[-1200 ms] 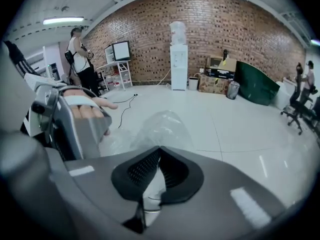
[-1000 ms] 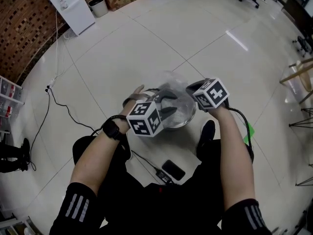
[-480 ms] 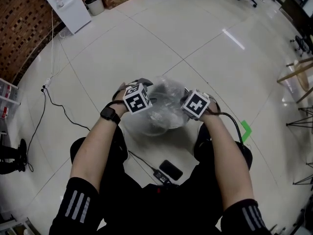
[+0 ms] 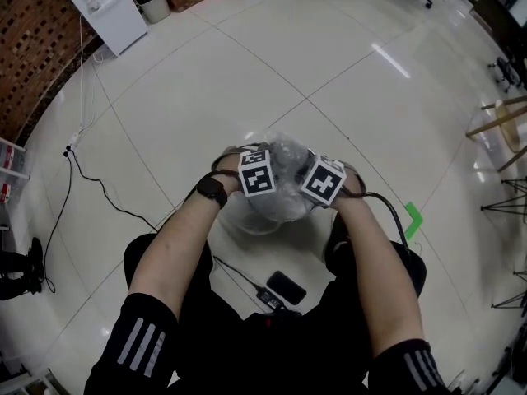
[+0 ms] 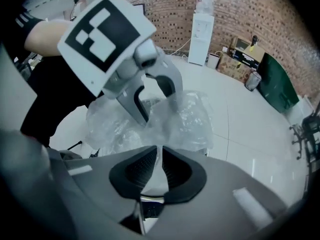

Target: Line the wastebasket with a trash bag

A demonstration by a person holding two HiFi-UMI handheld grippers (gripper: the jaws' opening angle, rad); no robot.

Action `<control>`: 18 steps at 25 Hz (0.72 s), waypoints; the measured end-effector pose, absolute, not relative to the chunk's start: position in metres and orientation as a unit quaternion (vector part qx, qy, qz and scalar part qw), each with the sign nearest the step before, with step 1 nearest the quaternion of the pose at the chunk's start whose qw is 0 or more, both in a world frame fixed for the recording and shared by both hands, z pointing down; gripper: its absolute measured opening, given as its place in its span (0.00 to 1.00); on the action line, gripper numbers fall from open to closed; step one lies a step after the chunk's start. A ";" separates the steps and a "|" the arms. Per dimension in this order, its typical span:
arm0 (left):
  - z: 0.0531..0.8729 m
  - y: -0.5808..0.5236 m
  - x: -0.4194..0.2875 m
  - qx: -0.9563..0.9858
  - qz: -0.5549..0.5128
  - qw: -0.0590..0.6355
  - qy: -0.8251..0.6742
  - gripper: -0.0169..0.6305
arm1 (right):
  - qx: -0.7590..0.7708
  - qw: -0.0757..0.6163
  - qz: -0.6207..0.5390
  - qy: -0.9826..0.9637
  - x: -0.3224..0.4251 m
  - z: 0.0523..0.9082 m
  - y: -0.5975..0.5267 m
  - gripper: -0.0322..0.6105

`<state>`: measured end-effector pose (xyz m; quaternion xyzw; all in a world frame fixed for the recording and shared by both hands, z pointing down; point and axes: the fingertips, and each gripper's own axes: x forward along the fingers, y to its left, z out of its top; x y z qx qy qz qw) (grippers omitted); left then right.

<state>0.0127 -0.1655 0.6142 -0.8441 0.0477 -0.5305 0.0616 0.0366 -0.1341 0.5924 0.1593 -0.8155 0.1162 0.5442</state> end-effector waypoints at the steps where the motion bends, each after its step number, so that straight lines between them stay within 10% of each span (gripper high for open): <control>1: 0.616 -0.164 0.019 -0.844 -0.531 0.065 0.038 0.42 | 0.157 0.546 0.123 -0.814 0.041 0.588 -0.132 0.13; 18: 0.698 -0.130 0.074 -0.811 -0.578 0.041 -0.078 0.40 | 0.200 0.506 0.122 -0.830 0.108 0.503 -0.150 0.22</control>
